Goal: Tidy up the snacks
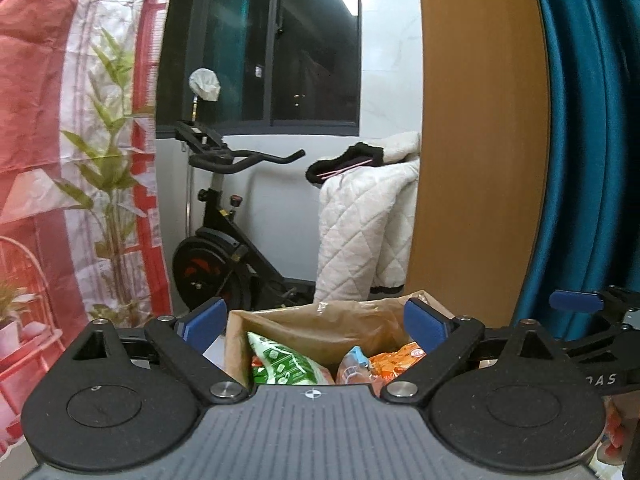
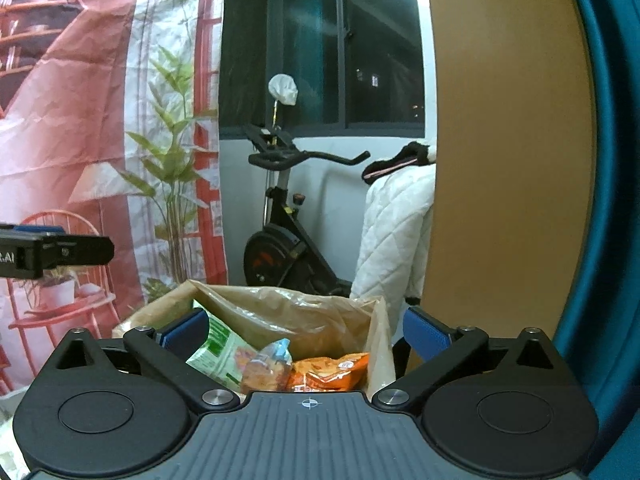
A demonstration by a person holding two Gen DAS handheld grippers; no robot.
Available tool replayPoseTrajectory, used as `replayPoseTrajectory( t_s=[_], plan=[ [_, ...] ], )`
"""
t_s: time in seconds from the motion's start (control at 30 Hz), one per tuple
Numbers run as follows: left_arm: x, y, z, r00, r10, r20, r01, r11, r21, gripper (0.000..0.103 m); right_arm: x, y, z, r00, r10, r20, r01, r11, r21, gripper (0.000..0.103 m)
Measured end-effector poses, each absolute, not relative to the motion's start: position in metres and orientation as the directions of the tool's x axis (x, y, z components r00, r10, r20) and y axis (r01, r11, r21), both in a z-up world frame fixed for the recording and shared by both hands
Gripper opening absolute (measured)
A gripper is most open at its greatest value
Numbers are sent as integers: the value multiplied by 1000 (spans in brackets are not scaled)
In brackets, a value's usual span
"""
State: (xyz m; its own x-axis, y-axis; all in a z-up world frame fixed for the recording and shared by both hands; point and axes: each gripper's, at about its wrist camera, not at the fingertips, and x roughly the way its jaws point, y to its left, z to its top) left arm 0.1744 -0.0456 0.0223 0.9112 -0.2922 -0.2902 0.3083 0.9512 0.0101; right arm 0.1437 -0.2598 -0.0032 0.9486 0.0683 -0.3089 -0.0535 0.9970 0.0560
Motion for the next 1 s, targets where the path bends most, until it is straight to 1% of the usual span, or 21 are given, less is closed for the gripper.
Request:
replayPoseTrajectory(
  t_s=[0.13,0.3,0.43,0.67,1.0],
  plan=[
    [164,-47,24,918,-267,-293,283,959,12,97,134,-260,0,951,62,-304,-40,996,77,102],
    [162,-49,22,911,-248,-330,264,964,3,98,127,-260,2,952,55,-300,-34,996,77,102],
    [161,-48,19,912,-233,-338,247,969,-2,98,122,-261,4,953,51,-298,-29,996,80,102],
    [158,-46,19,921,-213,-325,225,974,-2,98,122,-261,5,950,50,-308,-27,997,77,102],
    [158,-47,19,925,-189,-329,199,980,-2,98,124,-260,4,946,50,-320,-27,997,77,102]
  ],
)
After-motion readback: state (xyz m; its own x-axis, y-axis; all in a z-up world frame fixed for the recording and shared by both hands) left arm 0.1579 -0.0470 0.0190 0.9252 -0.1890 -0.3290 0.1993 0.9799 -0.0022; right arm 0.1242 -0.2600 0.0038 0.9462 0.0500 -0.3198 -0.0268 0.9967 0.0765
